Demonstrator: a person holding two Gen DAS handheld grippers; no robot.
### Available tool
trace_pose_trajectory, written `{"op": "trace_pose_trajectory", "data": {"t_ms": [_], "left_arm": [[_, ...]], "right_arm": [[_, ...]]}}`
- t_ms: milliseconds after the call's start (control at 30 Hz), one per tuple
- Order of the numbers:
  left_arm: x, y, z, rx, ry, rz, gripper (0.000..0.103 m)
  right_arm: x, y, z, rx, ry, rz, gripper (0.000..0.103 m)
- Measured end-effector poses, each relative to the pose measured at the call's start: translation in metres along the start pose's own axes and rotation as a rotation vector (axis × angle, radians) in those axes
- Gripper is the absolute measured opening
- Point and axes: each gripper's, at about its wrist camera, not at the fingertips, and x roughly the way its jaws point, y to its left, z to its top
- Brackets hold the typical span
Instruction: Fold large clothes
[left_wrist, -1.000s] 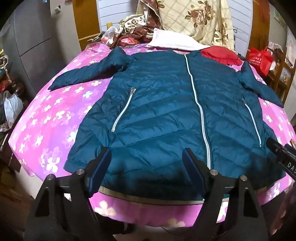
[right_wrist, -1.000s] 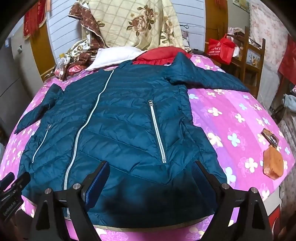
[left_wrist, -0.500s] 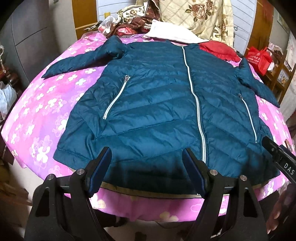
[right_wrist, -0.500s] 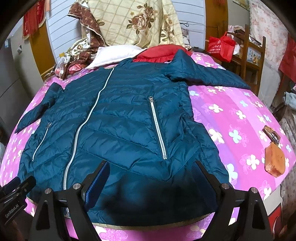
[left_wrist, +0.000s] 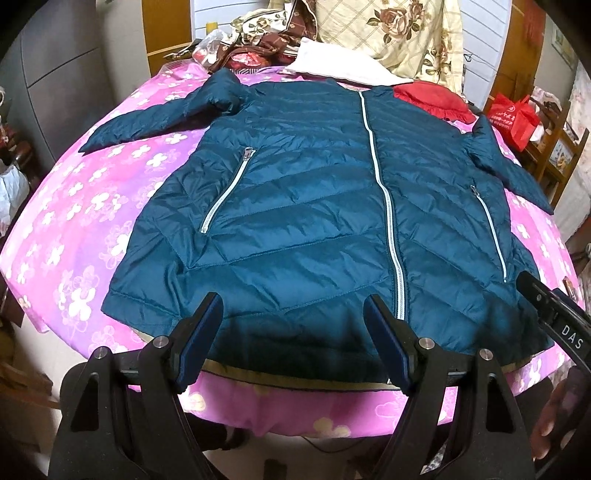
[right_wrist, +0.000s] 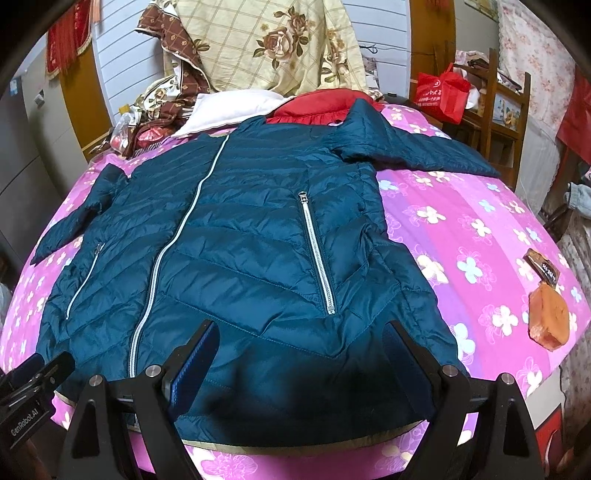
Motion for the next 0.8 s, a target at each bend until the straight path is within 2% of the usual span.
{"op": "trace_pose_trajectory", "data": {"t_ms": [500, 567, 700, 800], "left_arm": [[-0.008, 0.012, 0.003, -0.008, -0.024, 0.006, 0.079], [-0.012, 0.018, 0.007, -0.011, -0.047, 0.029, 0.079], [-0.028, 0.041, 0.023, -0.024, -0.163, 0.165, 0.079], [-0.039, 0.072, 0.036, -0.11, -0.221, 0.192, 0.079]], "right_arm": [[-0.018, 0.021, 0.007, -0.067, -0.03, -0.009, 0.088], [-0.023, 0.027, 0.013, -0.088, -0.042, -0.011, 0.088], [-0.038, 0.04, 0.032, -0.122, -0.074, -0.002, 0.088], [-0.053, 0.052, 0.049, -0.142, -0.115, 0.017, 0.088]]}}
